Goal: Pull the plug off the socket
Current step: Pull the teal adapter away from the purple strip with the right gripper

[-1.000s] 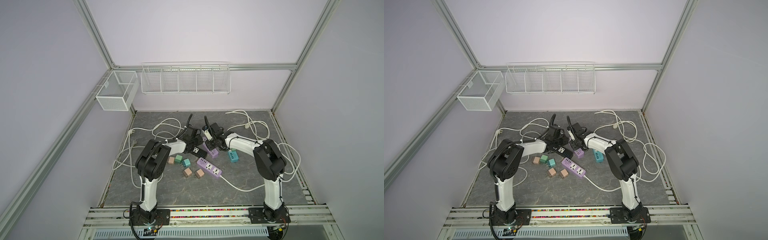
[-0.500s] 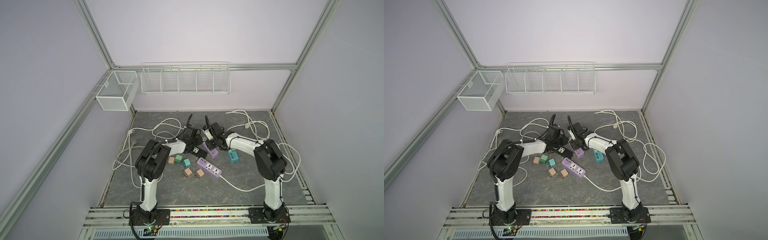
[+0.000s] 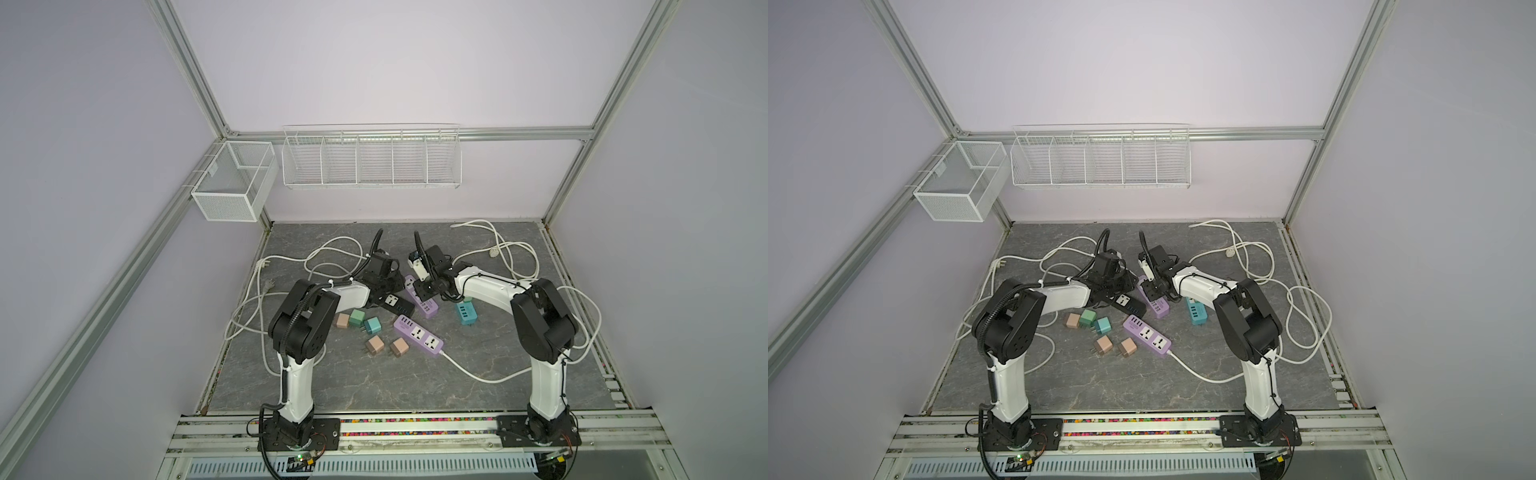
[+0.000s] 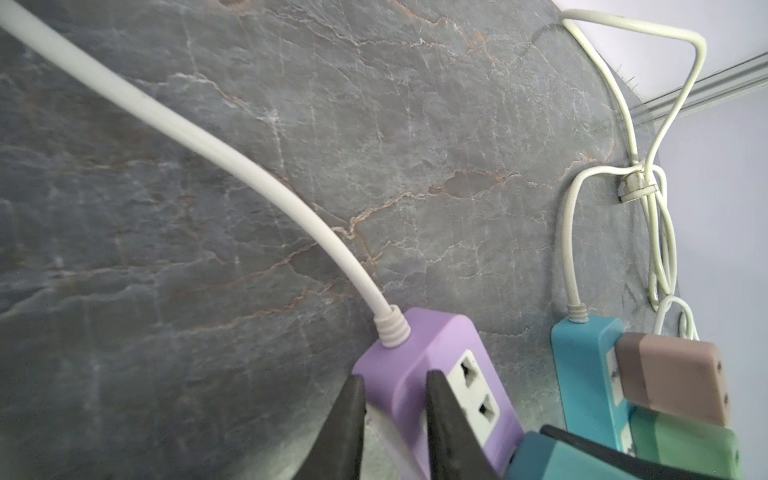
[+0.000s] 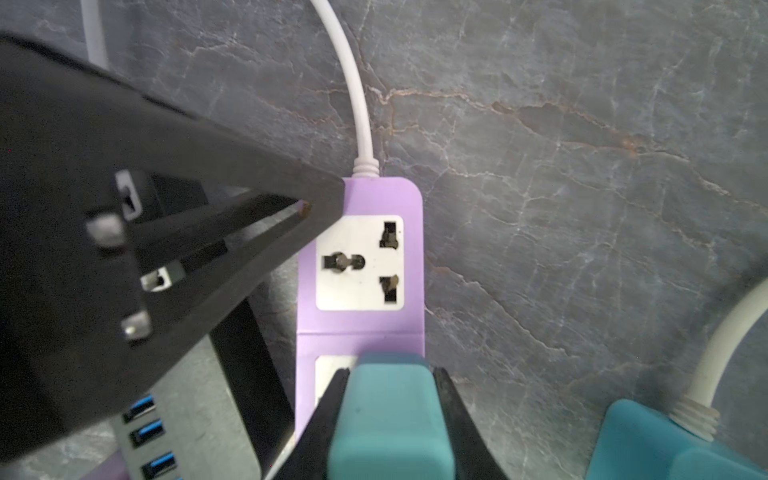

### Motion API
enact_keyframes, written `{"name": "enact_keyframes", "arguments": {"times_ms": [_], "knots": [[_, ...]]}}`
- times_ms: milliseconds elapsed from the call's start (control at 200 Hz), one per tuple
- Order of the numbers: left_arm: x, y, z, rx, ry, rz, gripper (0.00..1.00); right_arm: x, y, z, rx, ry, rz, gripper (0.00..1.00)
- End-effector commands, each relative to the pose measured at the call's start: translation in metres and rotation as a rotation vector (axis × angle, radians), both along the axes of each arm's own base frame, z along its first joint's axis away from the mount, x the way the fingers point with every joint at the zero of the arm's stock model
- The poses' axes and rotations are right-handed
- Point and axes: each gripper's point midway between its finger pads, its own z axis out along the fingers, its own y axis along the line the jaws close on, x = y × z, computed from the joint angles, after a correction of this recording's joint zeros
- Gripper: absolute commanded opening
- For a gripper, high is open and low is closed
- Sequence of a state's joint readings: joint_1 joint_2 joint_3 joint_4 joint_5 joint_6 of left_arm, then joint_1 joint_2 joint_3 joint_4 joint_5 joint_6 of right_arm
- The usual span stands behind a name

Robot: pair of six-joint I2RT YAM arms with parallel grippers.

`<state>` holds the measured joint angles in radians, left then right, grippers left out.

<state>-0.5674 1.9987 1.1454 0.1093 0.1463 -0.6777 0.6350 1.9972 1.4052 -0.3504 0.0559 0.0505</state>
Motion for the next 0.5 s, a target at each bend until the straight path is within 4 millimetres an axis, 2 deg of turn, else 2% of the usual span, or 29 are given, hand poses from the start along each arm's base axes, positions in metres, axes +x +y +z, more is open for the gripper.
{"name": "enact_keyframes", "arguments": {"times_ms": [0,105,270,370,495], "knots": [[-0.073,0.05,-0.094,0.275,0.319,-0.031,0.26,-0.002,0.014,0.031,0.022,-0.091,0.02,0.08],[-0.075,0.06,-0.098,0.313,0.316,-0.007,0.26,0.001,0.01,0.031,-0.013,-0.111,0.009,0.07],[-0.076,0.065,-0.1,0.331,0.316,0.012,0.26,0.014,-0.006,0.04,0.092,-0.057,-0.051,0.07],[-0.077,0.069,-0.102,0.348,0.319,0.022,0.26,0.01,0.001,0.043,0.129,-0.04,-0.031,0.08],[-0.077,0.069,-0.101,0.349,0.317,0.019,0.26,0.0,0.011,0.032,0.08,-0.044,0.002,0.08]]}}
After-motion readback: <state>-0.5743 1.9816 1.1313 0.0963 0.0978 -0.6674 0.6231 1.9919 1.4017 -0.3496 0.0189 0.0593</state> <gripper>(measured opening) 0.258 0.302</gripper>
